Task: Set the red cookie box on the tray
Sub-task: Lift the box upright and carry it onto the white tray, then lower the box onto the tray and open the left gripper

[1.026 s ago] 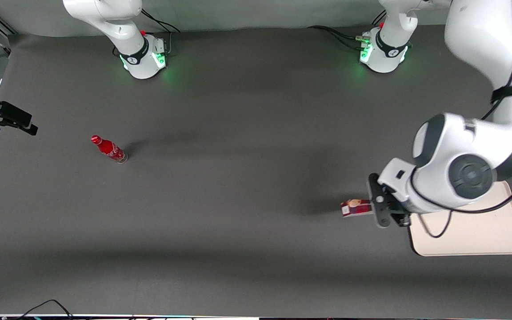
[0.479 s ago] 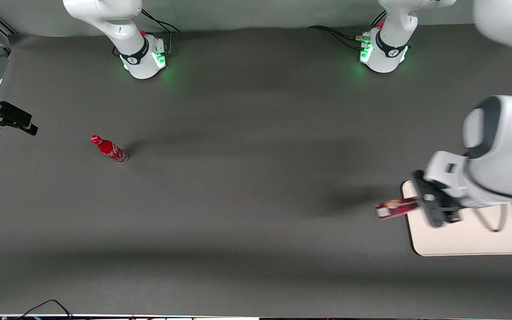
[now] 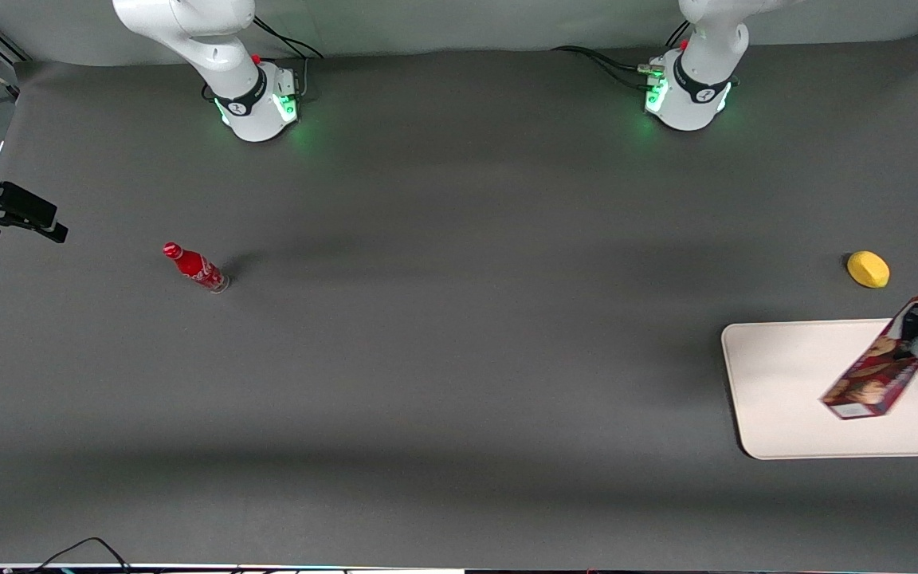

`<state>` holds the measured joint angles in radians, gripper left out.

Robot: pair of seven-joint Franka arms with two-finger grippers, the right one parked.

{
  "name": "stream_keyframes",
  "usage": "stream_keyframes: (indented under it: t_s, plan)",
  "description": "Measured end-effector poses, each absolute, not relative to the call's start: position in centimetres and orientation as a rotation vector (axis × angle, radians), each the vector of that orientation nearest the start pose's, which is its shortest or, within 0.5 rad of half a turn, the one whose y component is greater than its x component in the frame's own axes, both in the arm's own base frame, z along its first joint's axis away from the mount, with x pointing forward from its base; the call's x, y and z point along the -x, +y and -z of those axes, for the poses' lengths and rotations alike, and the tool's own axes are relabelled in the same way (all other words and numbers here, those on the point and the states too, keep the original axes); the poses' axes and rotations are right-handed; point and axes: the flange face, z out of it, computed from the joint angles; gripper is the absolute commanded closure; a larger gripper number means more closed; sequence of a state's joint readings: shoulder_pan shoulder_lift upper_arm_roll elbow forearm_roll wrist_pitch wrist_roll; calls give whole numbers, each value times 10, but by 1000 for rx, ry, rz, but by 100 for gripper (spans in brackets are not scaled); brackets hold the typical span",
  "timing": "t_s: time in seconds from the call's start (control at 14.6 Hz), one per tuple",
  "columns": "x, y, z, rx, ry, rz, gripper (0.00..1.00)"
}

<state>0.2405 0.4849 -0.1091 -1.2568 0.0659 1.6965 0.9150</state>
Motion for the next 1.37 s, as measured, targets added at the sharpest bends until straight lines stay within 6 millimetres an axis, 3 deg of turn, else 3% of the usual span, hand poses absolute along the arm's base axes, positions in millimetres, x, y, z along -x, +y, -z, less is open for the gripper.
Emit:
stream_keyframes:
  t_s: [0.14, 0.48, 0.82, 1.37]
  plan:
    - [-683, 138, -468, 2983, 926, -125, 100]
    - [-685, 172, -427, 3061, 372, -156, 100]
    - [-697, 220, -365, 3058, 116, -57, 100]
    - [-682, 293, -314, 3119, -133, 18, 100]
